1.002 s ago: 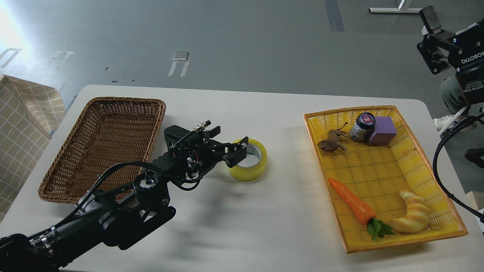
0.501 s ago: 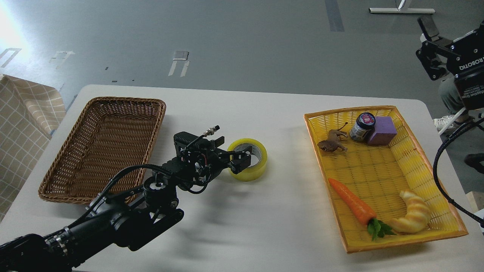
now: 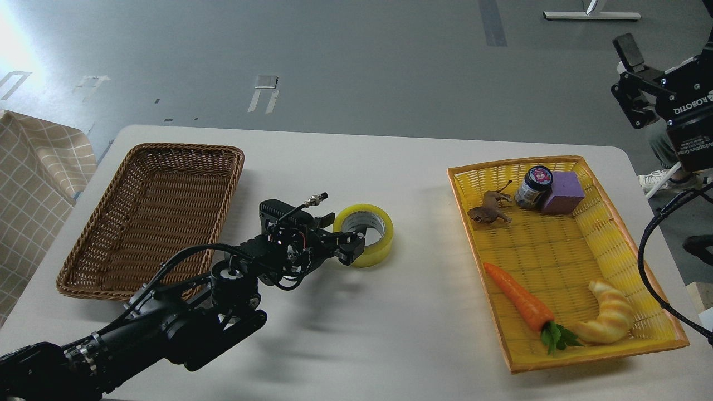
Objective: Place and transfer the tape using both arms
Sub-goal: 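Grasp the tape roll with the left gripper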
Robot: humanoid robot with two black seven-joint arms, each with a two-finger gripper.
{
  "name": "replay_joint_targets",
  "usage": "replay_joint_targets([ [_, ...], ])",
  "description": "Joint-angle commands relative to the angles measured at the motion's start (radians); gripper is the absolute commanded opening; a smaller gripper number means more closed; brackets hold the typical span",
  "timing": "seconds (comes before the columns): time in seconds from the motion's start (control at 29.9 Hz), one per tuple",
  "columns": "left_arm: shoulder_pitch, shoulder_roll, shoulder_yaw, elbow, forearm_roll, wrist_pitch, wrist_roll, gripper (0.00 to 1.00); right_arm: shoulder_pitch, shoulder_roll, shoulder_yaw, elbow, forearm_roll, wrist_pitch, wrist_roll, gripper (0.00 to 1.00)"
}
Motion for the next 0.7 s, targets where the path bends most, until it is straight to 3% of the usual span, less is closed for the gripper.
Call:
replay_joint_targets([
  [0.0, 0.0, 0.001, 0.001, 0.002, -0.009, -0.012, -0.006, 0.75, -0.017, 0.0, 0.01, 0.011, 0.0, 0.0, 0.002, 1.0],
  [0.17, 0.001, 0.001, 0.001, 0.002, -0.009, -0.014, -0.006, 0.69, -0.024, 0.0, 0.012, 0.011, 0.0, 0.0, 0.0, 1.0],
  [0.2, 0.0, 0.001, 0.001, 0.002, -0.011, -0.018, -0.006, 0.58, -0.024, 0.0, 0.012, 0.011, 0.0, 0.0, 0.002, 1.0],
  [0.27, -0.003, 0.001, 0.001, 0.002, -0.011, -0.021, -0.005, 0.47, -0.026, 0.0, 0.013, 0.011, 0.0, 0.0, 0.002, 1.0],
  [0.43, -0.005, 0.004, 0.001, 0.002, -0.012, -0.046, 0.006, 0.42, -0.046, 0.0, 0.015, 0.011, 0.0, 0.0, 0.002, 1.0],
  [0.47, -0.005, 0.005, 0.001, 0.002, -0.012, -0.06, 0.008, 0.34, -0.047, 0.0, 0.015, 0.011, 0.0, 0.0, 0.002, 1.0],
  [0.67, -0.038, 0.026, -0.001, -0.009, -0.107, -0.156, 0.008, 0.08, -0.052, 0.001, 0.018, 0.014, 0.0, 0.0, 0.002, 1.0],
])
